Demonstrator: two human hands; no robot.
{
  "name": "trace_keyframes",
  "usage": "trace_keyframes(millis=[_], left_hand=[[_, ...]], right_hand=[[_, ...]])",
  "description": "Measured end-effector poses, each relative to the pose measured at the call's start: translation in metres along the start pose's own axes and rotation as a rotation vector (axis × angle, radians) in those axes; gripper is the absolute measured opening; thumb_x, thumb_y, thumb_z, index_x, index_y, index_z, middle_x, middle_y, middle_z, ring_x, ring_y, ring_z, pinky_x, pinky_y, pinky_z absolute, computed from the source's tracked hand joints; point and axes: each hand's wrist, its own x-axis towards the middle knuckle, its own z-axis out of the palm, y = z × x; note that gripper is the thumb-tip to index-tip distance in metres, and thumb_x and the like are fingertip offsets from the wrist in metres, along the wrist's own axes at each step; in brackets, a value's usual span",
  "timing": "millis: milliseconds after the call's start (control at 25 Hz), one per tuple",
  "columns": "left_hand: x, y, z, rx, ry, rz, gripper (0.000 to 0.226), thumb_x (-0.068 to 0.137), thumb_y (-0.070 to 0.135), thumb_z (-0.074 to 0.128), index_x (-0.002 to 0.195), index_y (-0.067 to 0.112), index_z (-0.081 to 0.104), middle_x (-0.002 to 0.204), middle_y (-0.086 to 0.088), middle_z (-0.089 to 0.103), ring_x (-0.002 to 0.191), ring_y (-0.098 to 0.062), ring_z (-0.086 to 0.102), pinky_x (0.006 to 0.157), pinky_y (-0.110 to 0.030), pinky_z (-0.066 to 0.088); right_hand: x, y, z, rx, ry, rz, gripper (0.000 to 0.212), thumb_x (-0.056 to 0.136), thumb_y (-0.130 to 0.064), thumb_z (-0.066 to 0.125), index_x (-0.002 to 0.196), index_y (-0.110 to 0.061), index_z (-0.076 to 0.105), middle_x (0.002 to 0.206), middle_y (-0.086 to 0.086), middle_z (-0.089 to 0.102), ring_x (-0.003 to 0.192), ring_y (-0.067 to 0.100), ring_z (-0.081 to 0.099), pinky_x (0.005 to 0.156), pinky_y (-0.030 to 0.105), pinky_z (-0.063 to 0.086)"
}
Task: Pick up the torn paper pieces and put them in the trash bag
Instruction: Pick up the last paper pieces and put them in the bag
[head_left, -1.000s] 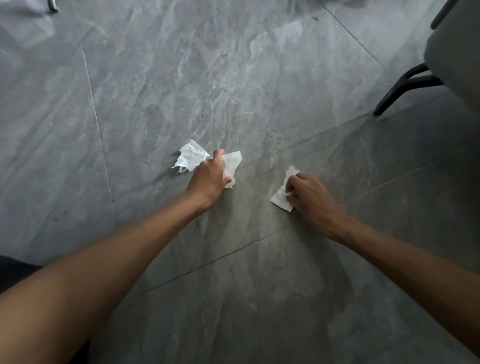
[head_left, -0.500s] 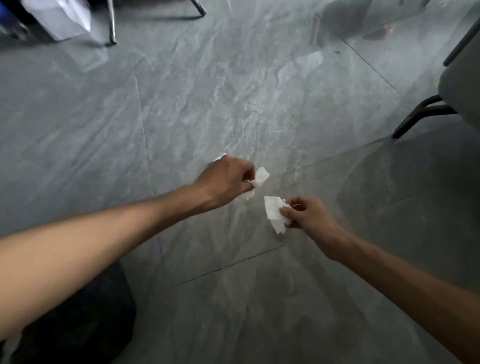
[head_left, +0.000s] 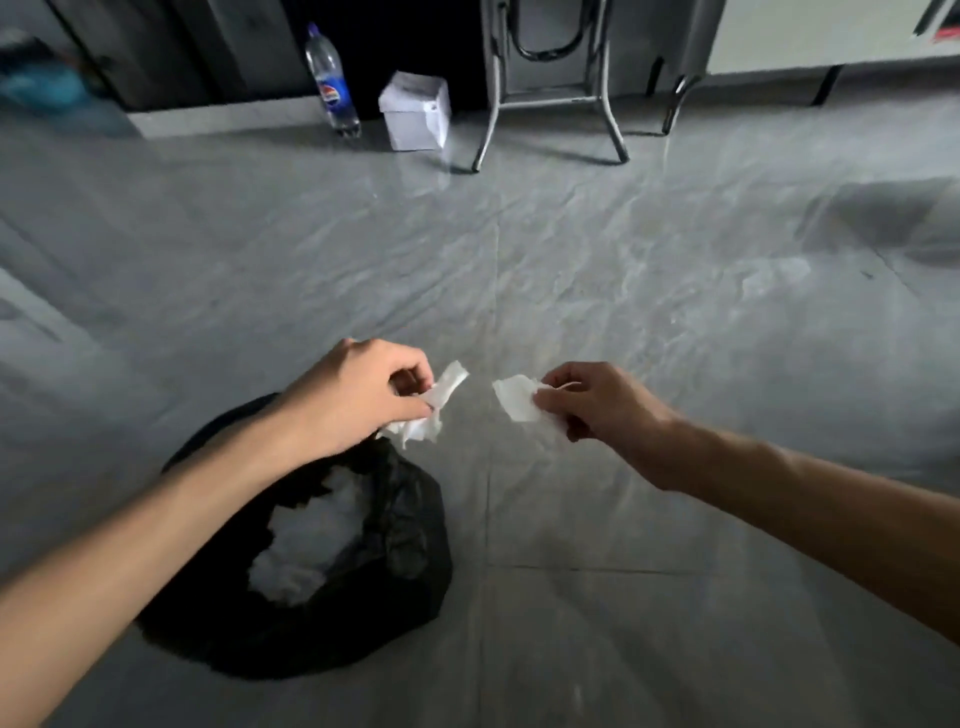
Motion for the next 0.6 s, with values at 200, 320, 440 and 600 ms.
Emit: trace_keyframes(millis=[200, 320, 440, 600], left_hand=[[-0.065, -0.109, 0.002, 0.129, -0.128, -0.256, 0.018, 0.075, 0.026, 0.074, 0.067, 0.031, 0.058, 0.061, 0.011, 0.059, 0.059, 0.004, 0.051, 0.055, -0.011, 0.035], [-0.089, -0.15, 0.021, 0.076, -0.225, -0.362, 0.007, 0.079, 0.027, 0.072, 0.076, 0.028, 0.065, 0.068, 0.01, 0.063, 0.066, -0.005, 0.06, 0.066, -0.022, 0.048], [-0.095, -0.173, 0.025, 0.049, -0.198, -0.42, 0.016, 0.08, 0.022, 0.066, 0.097, 0.025, 0.067, 0.084, 0.007, 0.066, 0.081, -0.012, 0.064, 0.075, -0.027, 0.051], [-0.081, -0.178, 0.014, 0.08, 0.027, -0.399, 0.027, 0.08, 0.009, 0.054, 0.1, 0.023, 0.066, 0.1, -0.003, 0.071, 0.096, -0.023, 0.064, 0.078, -0.031, 0.048]], right_hand=[[0.012, -0.062, 0.087, -0.155, -0.182, -0.064, 0.006, 0.085, -0.018, 0.066, 0.086, -0.013, 0.066, 0.072, 0.008, 0.062, 0.054, 0.012, 0.049, 0.051, 0.023, 0.041], [0.016, -0.073, 0.134, -0.199, -0.219, -0.07, 0.009, 0.085, -0.019, 0.065, 0.089, -0.011, 0.065, 0.072, 0.005, 0.061, 0.05, 0.011, 0.05, 0.049, 0.022, 0.042], [0.021, -0.071, 0.176, -0.227, -0.238, -0.013, 0.014, 0.085, -0.017, 0.066, 0.094, -0.008, 0.065, 0.073, 0.009, 0.06, 0.053, 0.016, 0.052, 0.056, 0.029, 0.047], [0.025, -0.058, 0.201, -0.257, -0.301, 0.079, 0.018, 0.085, -0.013, 0.065, 0.102, -0.004, 0.065, 0.078, 0.012, 0.064, 0.065, 0.02, 0.062, 0.064, 0.03, 0.054]])
